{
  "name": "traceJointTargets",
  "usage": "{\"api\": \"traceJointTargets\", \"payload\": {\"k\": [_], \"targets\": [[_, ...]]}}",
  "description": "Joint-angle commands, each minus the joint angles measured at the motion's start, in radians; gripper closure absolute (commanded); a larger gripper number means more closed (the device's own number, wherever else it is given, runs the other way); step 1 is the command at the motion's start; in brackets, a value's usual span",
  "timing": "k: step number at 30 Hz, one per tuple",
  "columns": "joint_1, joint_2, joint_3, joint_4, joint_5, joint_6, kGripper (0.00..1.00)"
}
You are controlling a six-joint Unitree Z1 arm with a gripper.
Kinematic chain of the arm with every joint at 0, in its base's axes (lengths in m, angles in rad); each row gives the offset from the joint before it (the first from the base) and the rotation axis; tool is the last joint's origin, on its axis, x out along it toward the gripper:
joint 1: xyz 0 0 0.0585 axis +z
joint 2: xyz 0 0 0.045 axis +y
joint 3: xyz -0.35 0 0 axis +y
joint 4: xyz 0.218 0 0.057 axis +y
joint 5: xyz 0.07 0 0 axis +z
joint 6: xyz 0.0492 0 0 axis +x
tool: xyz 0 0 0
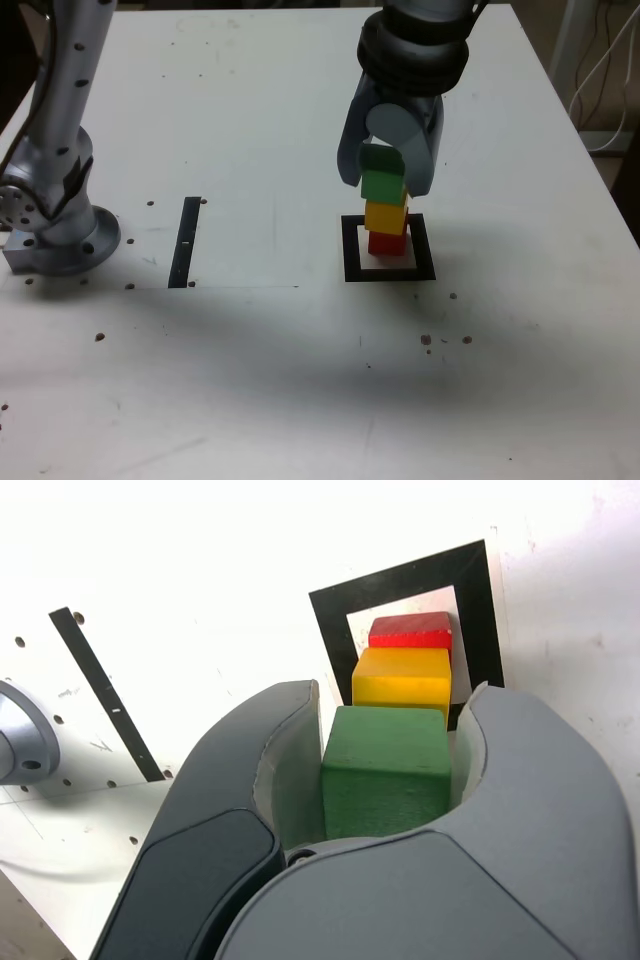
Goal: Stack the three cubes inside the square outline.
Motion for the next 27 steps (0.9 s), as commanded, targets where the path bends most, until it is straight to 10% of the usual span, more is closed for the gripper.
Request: {"api": "traceJointTargets", "payload": {"k": [1,15,27], "targets": [[0.003,-0.005,0.002,0.002,0.004,-0.002,0.83],[0.003,-0.005,0.008,-0.003,0.004,0.008,0.12],[0.003,-0.028,0.003,0.001,0.027,0.005,0.01]]}}
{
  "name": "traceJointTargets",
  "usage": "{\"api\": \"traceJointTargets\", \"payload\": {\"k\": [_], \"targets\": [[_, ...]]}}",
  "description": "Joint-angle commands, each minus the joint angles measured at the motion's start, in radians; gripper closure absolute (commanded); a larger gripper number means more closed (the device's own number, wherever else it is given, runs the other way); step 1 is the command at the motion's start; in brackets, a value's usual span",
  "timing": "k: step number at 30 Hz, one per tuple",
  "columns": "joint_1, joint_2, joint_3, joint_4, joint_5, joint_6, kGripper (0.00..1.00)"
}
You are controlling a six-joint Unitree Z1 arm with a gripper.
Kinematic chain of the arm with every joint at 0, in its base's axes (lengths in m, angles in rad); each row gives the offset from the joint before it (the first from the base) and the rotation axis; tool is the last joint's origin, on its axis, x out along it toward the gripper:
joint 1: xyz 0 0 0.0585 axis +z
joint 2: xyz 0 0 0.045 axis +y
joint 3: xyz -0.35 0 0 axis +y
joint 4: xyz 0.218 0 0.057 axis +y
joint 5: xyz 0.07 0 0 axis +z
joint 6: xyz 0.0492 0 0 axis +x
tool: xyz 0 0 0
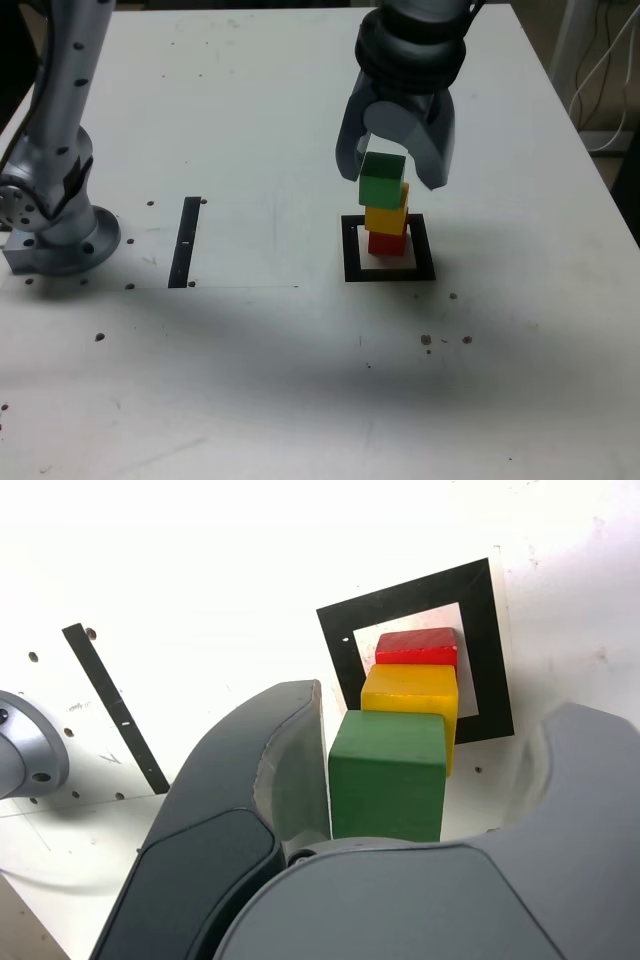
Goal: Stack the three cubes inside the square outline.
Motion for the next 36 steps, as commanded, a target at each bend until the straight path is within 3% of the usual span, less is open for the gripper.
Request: {"api": "traceJointTargets", "payload": {"k": [1,9,21,28,36], "targets": [[0.002,-0.024,-0.008,0.006,0.002,-0.002,0.01],[0.002,-0.13,0.04,0.03,-0.017,-0.002,0.01],[0.003,-0.337,0.222,0.037,-0.095,-0.018,0.01],[0.022,-0.379,0.402,0.012,-0.146,-0.022,0.01],[0.042,-0.412,0.553,-0.057,-0.159,-0.012,0.01]]}}
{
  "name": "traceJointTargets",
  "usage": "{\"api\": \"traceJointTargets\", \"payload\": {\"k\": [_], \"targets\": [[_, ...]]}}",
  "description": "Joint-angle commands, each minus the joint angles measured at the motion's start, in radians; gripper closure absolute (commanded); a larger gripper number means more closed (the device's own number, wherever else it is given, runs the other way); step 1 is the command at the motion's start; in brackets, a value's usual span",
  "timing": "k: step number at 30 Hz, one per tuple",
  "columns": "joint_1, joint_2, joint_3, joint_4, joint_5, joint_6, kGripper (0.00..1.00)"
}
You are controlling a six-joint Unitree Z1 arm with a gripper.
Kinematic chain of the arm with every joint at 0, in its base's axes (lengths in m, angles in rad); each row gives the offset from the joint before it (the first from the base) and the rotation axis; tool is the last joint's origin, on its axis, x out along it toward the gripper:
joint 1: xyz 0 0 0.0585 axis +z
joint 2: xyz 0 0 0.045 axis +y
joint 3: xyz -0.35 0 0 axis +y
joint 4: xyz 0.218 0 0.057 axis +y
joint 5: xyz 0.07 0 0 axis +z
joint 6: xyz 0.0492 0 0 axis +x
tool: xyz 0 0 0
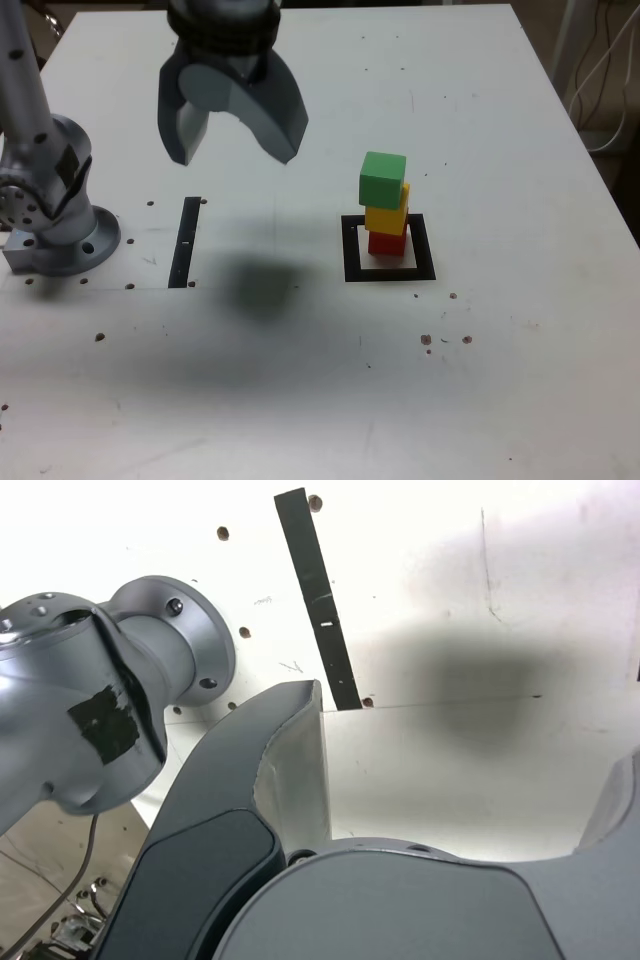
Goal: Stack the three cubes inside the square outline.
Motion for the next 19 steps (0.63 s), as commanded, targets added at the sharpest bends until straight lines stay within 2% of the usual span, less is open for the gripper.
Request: {"api": "traceJointTargets", "payload": {"k": [1,7,12,19], "targets": [[0.003,0.001,0.037,-0.024,-0.01,0.004,0.01],[-0.022,0.005,0.124,-0.076,-0.002,-0.06,0.01],[-0.026,0.073,0.128,-0.107,0.007,-0.085,0.01],[-0.026,0.115,0.114,-0.099,-0.035,-0.128,0.01]]}}
